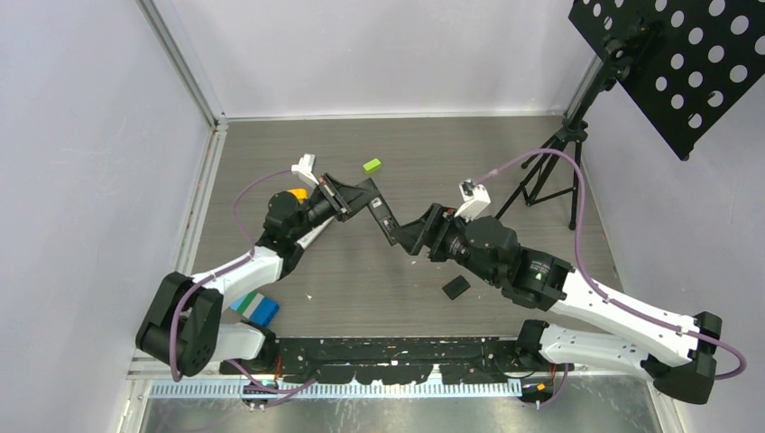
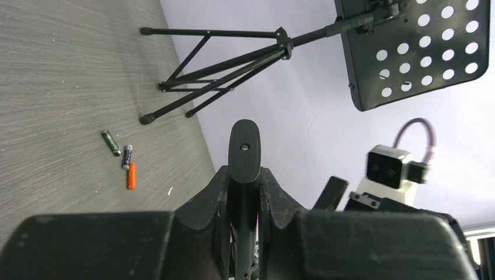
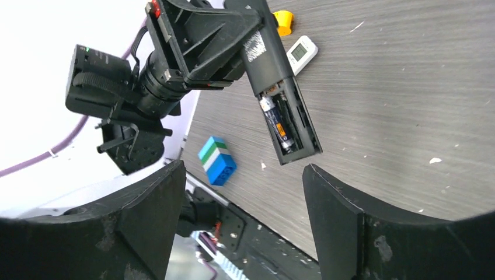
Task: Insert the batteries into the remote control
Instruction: Load the battery into the remote control, then adjust the battery at the center of the board.
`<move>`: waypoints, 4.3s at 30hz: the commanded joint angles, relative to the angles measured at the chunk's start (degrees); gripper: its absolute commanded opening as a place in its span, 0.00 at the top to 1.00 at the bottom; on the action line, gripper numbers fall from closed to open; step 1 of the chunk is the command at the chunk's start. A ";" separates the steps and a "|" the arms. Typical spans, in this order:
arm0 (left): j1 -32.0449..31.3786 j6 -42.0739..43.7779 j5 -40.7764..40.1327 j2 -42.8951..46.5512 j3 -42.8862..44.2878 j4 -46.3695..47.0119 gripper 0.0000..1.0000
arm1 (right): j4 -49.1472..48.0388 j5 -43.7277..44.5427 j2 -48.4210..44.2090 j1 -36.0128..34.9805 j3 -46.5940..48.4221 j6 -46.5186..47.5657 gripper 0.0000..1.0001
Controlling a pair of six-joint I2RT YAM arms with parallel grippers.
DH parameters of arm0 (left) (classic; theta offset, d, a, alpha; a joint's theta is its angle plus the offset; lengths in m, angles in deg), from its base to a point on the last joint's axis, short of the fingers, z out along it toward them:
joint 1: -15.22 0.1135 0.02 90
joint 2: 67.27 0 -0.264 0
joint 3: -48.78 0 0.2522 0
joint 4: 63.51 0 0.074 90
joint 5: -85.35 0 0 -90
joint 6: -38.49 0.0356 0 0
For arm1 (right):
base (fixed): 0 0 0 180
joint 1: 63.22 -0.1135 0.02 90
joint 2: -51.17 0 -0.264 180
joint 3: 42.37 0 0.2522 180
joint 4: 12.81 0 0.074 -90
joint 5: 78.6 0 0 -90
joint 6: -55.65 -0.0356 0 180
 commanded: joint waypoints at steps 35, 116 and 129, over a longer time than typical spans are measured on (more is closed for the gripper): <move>-0.21 -3.69 -2.59 9.57 -3.48 4.11 1.00 | -41.92 -1.72 10.86 2.58 -13.23 -26.59 0.25; 1.99 23.95 18.71 3.32 -2.26 -4.37 1.00 | 11.12 7.27 36.08 30.26 -2.74 -3.60 0.55; 1.97 24.35 19.81 0.37 -1.35 -4.44 1.00 | 15.41 3.90 36.38 30.65 -3.85 -13.82 0.93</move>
